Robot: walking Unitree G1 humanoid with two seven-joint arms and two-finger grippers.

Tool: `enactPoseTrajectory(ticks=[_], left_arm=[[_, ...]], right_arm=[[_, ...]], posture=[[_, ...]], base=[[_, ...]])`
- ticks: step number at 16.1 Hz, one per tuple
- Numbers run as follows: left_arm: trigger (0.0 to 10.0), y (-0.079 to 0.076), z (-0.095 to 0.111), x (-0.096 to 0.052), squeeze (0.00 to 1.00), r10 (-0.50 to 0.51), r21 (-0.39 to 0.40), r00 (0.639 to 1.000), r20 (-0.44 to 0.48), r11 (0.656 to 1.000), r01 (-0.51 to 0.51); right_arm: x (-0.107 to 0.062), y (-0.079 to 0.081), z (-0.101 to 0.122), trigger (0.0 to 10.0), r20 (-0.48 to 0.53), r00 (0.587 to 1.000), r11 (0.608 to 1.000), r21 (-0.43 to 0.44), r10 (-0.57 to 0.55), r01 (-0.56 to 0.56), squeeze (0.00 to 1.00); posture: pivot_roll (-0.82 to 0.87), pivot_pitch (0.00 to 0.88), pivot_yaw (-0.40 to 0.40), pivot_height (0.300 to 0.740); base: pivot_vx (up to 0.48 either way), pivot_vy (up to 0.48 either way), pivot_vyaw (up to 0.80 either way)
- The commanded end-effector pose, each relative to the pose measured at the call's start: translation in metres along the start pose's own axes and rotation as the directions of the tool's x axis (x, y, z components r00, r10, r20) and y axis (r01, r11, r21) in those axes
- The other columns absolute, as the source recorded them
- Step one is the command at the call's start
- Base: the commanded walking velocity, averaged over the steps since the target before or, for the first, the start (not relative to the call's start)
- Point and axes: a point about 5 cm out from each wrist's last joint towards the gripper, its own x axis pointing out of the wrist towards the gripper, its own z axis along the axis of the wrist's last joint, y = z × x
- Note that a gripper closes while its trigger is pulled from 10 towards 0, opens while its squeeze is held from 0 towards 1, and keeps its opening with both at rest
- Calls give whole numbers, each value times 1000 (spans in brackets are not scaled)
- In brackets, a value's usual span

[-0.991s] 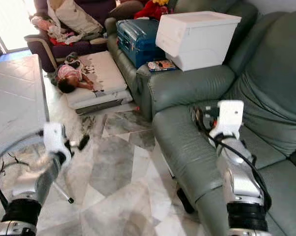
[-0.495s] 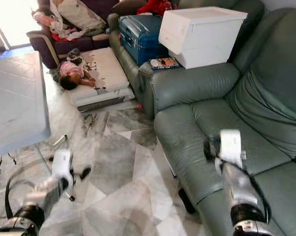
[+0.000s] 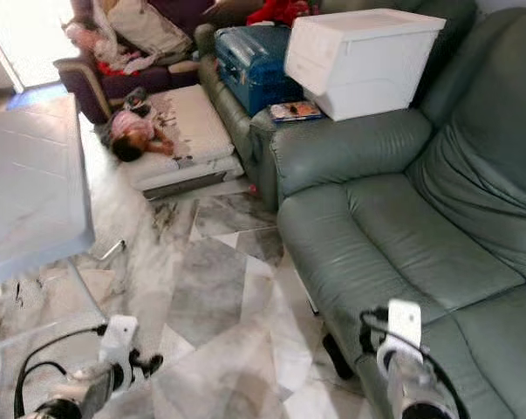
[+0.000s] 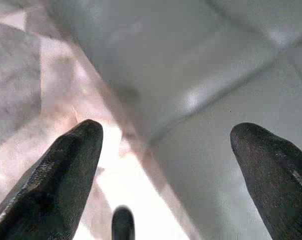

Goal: Picking trash to rubbish bin

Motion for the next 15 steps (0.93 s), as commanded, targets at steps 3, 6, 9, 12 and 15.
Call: enactPoseTrajectory(ticks=[3,6,9,12,15], left_arm=[[10000,10,6,-1,0,51,15,999,-12,999,-51],[10000,21,6,-4,0,78,29,997,-28,997,-78],[10000,33,10,-7,0,131,10,991,-33,991,-131],[10000,40,15,-9,0,164,14,986,-30,986,-164],[10000,46,20,-11,0,198,34,980,-30,980,-197]], right_arm=[[-5,-1,-26,10000,-89,996,998,-59,-8,3,0],[-9,-6,-41,10000,-145,989,994,-113,-16,-1,0],[-14,-8,-56,10000,-192,981,991,-135,-23,-3,0],[-15,-2,-62,10000,-211,977,991,-135,-19,-10,0],[-14,8,-61,10000,-212,977,990,-138,-4,-26,0]], posture=[[-11,31,54,740],[-6,46,58,740],[-5,48,55,740],[-3,50,51,740],[-5,53,50,740]], base=[[0,0,-779],[0,0,-775],[0,0,-775],[0,0,-410],[0,0,0]])
